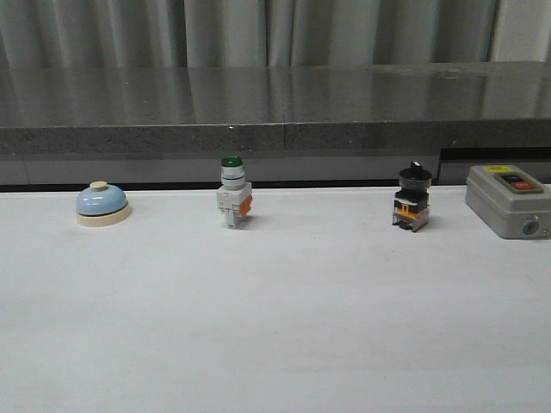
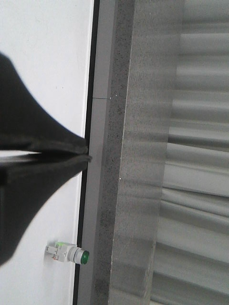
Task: Place and press bell with both arms
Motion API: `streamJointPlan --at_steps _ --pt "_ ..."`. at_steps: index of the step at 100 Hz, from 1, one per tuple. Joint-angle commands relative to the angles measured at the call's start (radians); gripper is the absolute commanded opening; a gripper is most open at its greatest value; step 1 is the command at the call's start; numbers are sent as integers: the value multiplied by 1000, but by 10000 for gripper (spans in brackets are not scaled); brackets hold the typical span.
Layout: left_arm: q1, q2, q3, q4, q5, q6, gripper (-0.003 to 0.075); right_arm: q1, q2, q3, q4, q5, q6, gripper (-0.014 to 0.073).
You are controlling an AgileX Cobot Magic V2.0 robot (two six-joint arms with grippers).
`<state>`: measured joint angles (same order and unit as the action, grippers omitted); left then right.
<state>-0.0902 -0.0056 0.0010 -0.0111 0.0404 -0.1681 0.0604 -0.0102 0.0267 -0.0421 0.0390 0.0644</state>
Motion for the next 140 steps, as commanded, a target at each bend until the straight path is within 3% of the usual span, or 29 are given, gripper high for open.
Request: streamJointPlan --at_steps 1,36,62,82,121,130,140 --pt "-5 -31 42 0 -85 1 -20 -6 -15 -15 -3 -81 -3 -60" --pt "-5 -28 7 -2 -78 1 -20 -6 -15 -15 -3 -81 -3 -60" --pt "-5 91 -173 -4 40 1 -20 -6 -15 -15 -3 -81 -3 -60" --pt "-5 319 -349 11 117 1 -20 -6 -15 -15 -3 -81 -3 -60" --pt "-5 886 -699 68 108 1 -16 -6 -15 -15 -3 -81 -3 -60" --pt "-5 1019 -790 68 113 1 34 -6 -15 -15 -3 -81 -3 -60" --pt "-5 1154 -891 68 125 1 177 -6 -15 -15 -3 -81 -3 -60"
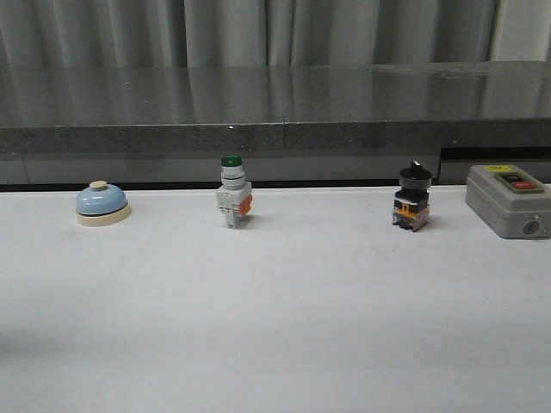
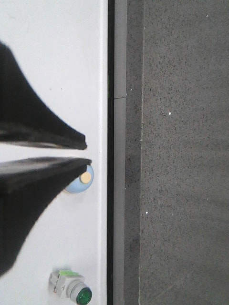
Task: Place and press bell with both arms
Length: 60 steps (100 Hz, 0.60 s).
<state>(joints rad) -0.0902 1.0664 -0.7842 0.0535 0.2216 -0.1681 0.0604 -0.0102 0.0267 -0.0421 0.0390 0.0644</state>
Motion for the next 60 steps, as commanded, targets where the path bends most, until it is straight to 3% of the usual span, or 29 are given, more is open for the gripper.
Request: streamJointPlan --at_steps 1,17,24,60 --pt "-5 90 -113 3 -54 1 205 -6 -15 -15 -3 -81 -3 -60" --pt "-5 259 -247 3 -42 1 608 -6 -15 -15 -3 -81 -3 -60" --pt "-5 329 -309 3 -12 1 715 -6 -15 -15 -3 -81 -3 -60" --pt "-15 650 -647 -9 305 3 606 -6 -15 -15 -3 -81 -3 -60"
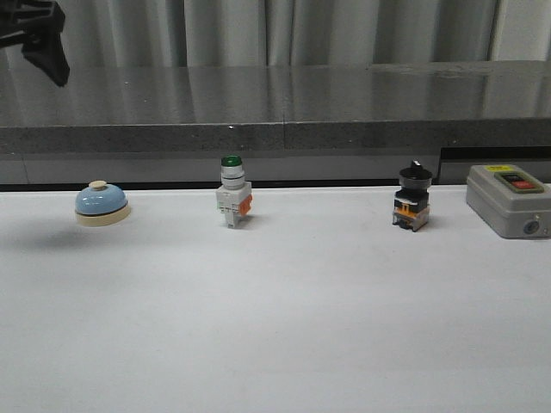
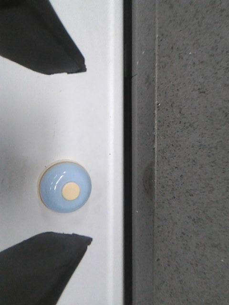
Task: Place and press bell with both arms
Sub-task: 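Lower the left gripper over the blue bell and close on it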
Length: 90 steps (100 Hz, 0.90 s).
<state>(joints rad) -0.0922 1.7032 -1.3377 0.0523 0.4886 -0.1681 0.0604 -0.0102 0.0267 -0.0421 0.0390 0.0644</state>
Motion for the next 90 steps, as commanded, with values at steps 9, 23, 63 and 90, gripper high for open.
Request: streamJointPlan --at_steps 9,23,63,90 --pt "-28 77 -159 -11 91 3 598 -6 -15 -15 -3 -81 -3 -60" --pt "-52 150 -218 -12 102 51 599 -6 -15 -15 -3 -81 -3 -60" --pt "-58 288 -288 -189 202 168 599 -6 -15 -15 -3 -81 -3 -60" --pt "-52 360 -290 -186 191 168 599 -6 -15 -15 -3 -81 -3 -60"
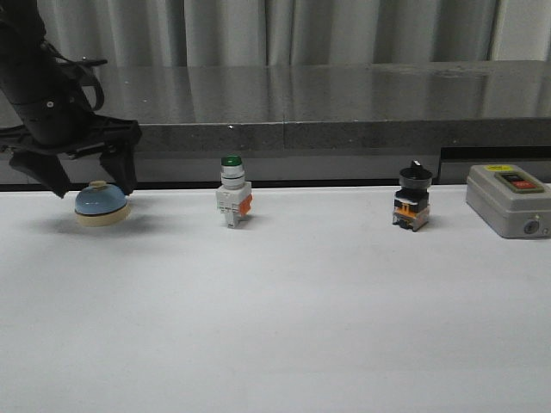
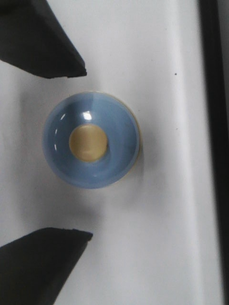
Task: Place and press bell with both arms
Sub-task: 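Lower the left gripper over the blue bell and close on it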
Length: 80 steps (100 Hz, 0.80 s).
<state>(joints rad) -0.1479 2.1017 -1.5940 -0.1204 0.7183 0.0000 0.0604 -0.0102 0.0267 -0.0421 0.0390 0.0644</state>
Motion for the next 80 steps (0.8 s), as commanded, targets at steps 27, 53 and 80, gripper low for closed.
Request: streamJointPlan --at_steps 27,53,80 --pt "3 -4 -36 -14 -81 0 592 -6 -15 -15 -3 -81 -3 -60" --pt "3 -4 -36 -14 -83 0 395 -6 -15 -15 -3 -81 -3 -60" --pt "3 -4 -36 -14 -85 0 282 -6 -15 -15 -3 -81 -3 -60"
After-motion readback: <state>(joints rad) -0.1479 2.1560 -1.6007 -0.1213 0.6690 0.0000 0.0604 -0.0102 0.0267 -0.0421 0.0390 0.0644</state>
